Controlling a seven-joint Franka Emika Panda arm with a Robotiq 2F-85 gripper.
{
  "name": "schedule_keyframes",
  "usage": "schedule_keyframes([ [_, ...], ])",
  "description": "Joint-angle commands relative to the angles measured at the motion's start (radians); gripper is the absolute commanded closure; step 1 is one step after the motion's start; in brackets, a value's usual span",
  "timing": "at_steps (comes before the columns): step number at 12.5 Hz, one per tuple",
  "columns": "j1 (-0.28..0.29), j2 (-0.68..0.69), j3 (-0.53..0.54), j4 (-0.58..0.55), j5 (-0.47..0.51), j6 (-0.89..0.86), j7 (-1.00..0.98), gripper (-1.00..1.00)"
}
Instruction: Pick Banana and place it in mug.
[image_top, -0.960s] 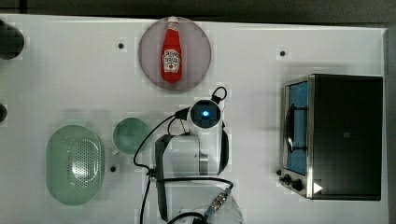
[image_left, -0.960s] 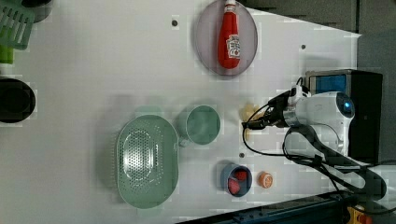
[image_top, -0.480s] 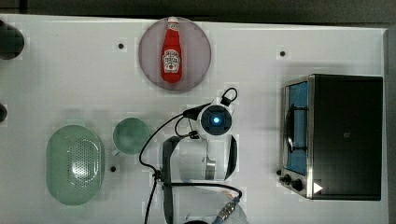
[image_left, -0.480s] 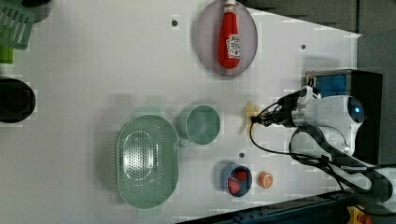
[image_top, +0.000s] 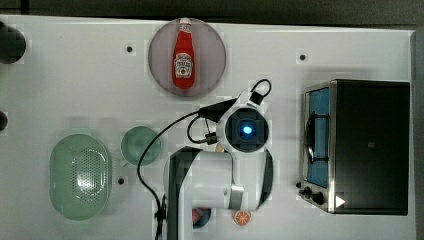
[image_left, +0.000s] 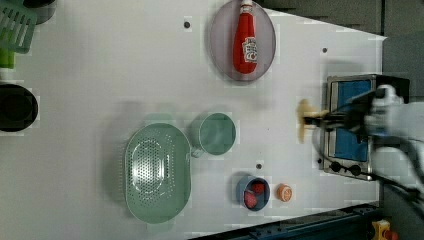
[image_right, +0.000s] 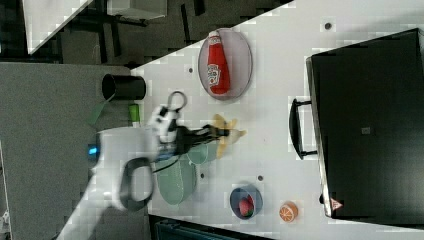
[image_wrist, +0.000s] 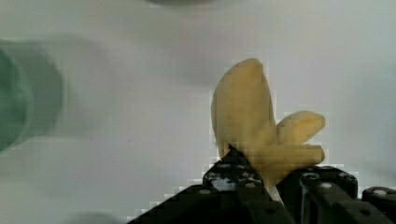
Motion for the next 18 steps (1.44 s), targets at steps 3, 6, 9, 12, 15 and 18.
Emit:
schedule_keyframes([
  [3, 0.013, -0.143, 0.046, 0.190, -0.022, -0.375, 0.204, 0.57],
  [6, 0.032, -0.161, 0.146, 0.201, -0.022, -0.384, 0.354, 0.57],
  [9, 0.045, -0.154, 0.266, 0.196, -0.018, -0.384, 0.577, 0.57],
  [12, 0.051, -0.125, 0.376, 0.192, 0.027, -0.379, 0.815, 0.57],
  [15, 0.052, -0.079, 0.463, 0.156, 0.065, -0.282, 1.016, 0.57],
  [18, 0.052, -0.015, 0.497, 0.079, 0.065, -0.088, 1.102, 0.57],
])
